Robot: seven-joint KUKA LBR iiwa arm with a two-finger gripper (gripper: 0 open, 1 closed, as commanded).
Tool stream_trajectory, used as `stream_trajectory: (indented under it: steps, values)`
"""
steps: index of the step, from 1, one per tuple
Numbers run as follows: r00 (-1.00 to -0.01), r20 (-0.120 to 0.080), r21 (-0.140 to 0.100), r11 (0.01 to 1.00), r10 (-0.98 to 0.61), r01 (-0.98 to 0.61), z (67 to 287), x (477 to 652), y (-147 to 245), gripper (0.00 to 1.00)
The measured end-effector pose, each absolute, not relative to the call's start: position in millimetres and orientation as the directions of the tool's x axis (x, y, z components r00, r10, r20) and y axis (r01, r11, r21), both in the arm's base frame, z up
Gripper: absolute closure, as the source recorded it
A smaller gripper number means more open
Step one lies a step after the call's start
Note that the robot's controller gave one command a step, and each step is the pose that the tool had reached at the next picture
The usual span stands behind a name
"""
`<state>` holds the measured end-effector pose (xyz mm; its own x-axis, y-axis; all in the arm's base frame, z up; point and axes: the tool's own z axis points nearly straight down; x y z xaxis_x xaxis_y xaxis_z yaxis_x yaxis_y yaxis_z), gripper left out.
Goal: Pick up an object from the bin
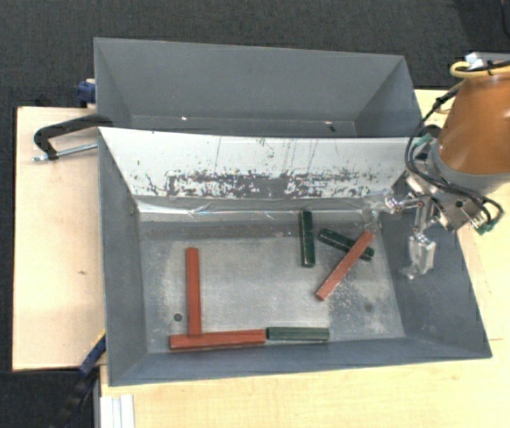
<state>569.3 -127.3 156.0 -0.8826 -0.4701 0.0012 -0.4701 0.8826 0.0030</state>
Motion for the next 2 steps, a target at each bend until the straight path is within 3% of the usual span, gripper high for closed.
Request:
stream_trajectory:
  steps: [1,2]
  values:
    - [-0.739,-0.011,-0.013,0.739,-0.674,-0.673,140.1,582.1,-102.2,0.00]
    - [-0.697,-0.003,-0.001,0.697,-0.717,-0.717,70.7,533.6,-111.2,1.00]
